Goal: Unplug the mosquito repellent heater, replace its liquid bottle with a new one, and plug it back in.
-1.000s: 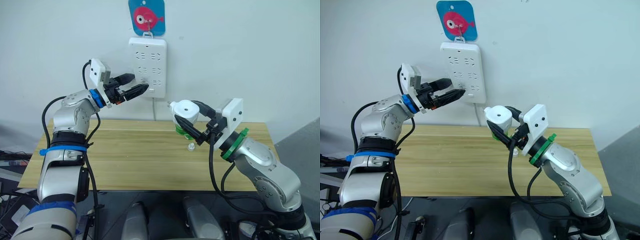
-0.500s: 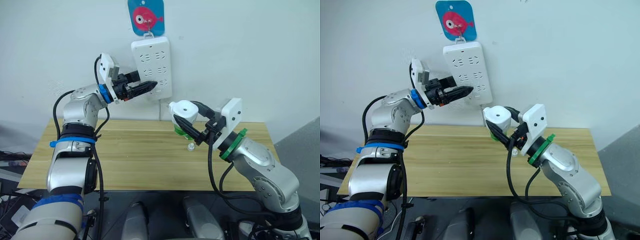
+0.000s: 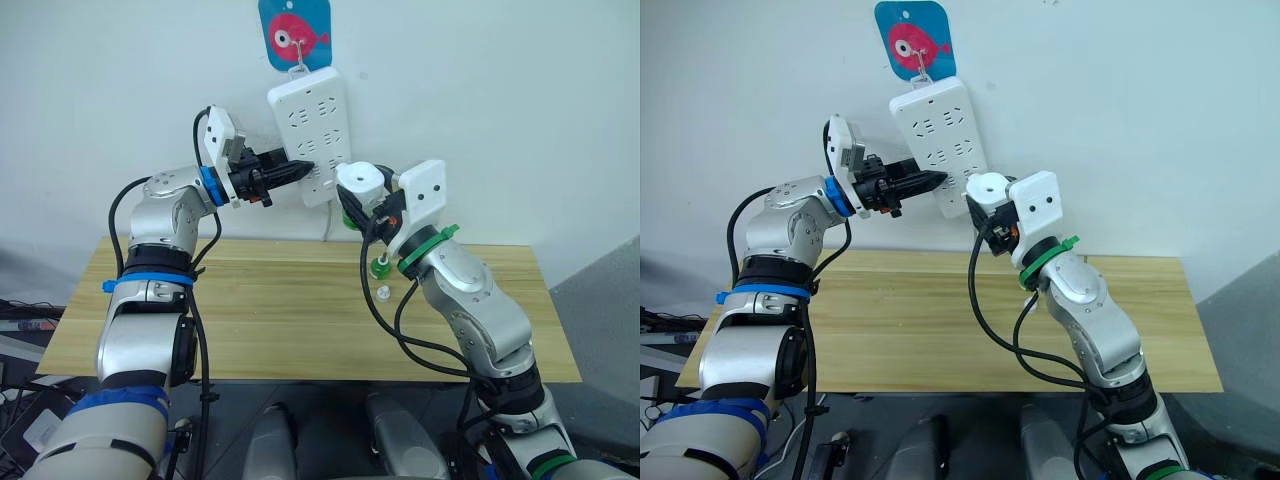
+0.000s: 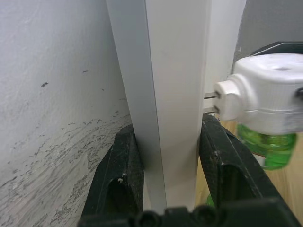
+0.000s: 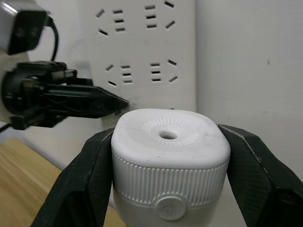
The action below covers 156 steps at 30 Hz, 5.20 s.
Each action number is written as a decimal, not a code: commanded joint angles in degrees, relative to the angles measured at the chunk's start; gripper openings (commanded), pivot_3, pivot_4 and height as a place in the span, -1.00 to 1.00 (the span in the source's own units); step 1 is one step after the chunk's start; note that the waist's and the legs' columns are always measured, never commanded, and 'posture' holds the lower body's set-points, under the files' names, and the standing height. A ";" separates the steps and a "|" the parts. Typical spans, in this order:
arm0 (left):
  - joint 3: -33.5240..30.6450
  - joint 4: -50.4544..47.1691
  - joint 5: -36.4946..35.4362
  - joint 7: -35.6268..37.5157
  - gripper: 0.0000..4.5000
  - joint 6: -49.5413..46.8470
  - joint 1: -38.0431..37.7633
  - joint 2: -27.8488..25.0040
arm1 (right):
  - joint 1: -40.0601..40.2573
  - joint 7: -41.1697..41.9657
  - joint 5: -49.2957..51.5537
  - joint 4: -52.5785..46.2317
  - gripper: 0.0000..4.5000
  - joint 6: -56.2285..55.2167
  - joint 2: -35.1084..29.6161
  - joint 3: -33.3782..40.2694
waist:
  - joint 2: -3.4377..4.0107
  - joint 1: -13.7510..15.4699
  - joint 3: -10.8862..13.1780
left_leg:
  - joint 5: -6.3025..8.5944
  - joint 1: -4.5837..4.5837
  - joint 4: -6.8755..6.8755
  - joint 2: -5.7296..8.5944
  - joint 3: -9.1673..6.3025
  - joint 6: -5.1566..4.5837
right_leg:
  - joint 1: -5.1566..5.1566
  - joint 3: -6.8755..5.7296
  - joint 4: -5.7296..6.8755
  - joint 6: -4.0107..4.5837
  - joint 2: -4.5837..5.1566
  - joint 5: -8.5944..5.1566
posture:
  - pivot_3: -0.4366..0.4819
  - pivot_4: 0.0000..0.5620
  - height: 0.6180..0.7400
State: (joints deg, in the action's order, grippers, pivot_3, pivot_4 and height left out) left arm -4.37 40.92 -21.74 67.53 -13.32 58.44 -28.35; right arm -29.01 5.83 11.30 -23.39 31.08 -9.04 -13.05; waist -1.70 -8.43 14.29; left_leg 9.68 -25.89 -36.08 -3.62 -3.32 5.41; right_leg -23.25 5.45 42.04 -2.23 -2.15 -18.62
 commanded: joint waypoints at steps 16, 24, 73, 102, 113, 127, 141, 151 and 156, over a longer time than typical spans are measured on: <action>-1.73 -4.79 -0.12 -2.54 -0.39 -2.70 -1.20 -0.94 | -1.60 2.75 -5.30 1.76 0.33 -4.52 4.49 -0.14 | 0.00 0.10 0.00 | 0.00 0.01 0.00 -0.01 0.00 0.00 | 0.00 -0.01 0.02 0.01 0.00 0.00 | -0.48 -0.27 0.41; -1.60 -5.71 -0.27 -2.51 -0.39 -3.52 -1.55 -1.02 | -2.75 2.70 -6.73 3.81 0.33 -6.39 6.82 -0.11 | 0.00 0.03 0.00 | 0.00 0.04 -0.01 -0.02 0.00 0.00 | 0.00 0.00 0.06 0.01 0.00 0.01 | -0.48 -0.27 0.41; -2.06 -7.41 -1.06 -2.05 -0.40 -7.22 -2.42 -2.25 | 3.97 7.89 -7.02 4.76 0.33 -20.89 8.28 1.60 | 0.01 0.19 0.00 | 0.00 0.07 0.02 -0.04 0.01 0.01 | 0.00 0.00 0.08 0.01 -0.02 0.01 | -0.44 -0.29 0.41; -2.06 -8.77 -1.52 -2.16 -0.40 -8.56 -2.78 -2.64 | 1.78 6.23 -9.59 10.57 0.33 -23.88 9.06 1.71 | 0.01 0.18 0.00 | -0.01 0.08 0.01 -0.04 0.00 0.01 | 0.00 -0.02 0.12 0.03 0.00 0.02 | -0.43 -0.29 0.41; -2.04 -8.39 -1.48 -2.07 -0.40 -8.47 -2.60 -2.60 | 2.29 6.21 -9.82 10.67 0.33 -23.33 9.32 1.28 | 0.01 0.18 0.00 | -0.01 0.08 0.01 -0.03 0.00 0.01 | 0.00 -0.02 0.12 0.03 0.00 0.02 | -0.42 -0.28 0.41; -1.99 -8.55 -1.51 -1.88 -0.40 -8.66 -2.78 -2.74 | 2.64 6.28 -9.53 9.87 0.33 -22.94 9.03 1.62 | 0.01 0.18 0.00 | -0.01 0.08 0.01 -0.03 0.00 0.01 | 0.00 -0.02 0.13 0.03 0.00 0.02 | -0.42 -0.27 0.41; -1.68 -8.74 -1.23 -1.61 -0.40 -8.54 -3.16 -2.86 | 3.12 5.90 -7.97 6.10 0.33 -20.73 9.82 1.90 | 0.01 0.20 0.00 | -0.01 0.08 0.01 -0.03 -0.01 0.01 | 0.00 -0.03 0.12 0.03 0.00 0.02 | -0.41 -0.26 0.41; -1.79 -8.81 -1.26 -1.69 -0.40 -8.56 -3.14 -2.95 | 3.47 5.97 -8.55 6.63 0.33 -20.28 9.49 1.08 | 0.01 0.21 0.00 | -0.01 0.08 0.02 -0.03 0.00 0.01 | 0.00 -0.03 0.12 0.03 0.00 0.02 | -0.40 -0.27 0.41; -1.76 -8.86 -1.26 -1.66 -0.40 -8.63 -3.16 -2.97 | 3.39 6.06 -8.50 6.83 0.33 -20.58 9.63 0.85 | 0.01 0.21 0.00 | -0.01 0.08 0.02 -0.03 0.00 0.01 | 0.00 -0.03 0.12 0.03 0.00 0.02 | -0.41 -0.27 0.41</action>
State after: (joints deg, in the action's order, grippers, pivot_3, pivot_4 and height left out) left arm -4.87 33.15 -22.57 66.05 -21.26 55.69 -30.09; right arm -25.24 12.20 2.85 -13.71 11.67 0.10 -12.39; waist -1.69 -8.22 14.29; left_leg 9.68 -25.81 -36.07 -3.65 -3.33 5.42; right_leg -23.25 5.42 42.16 -2.20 -2.15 -18.61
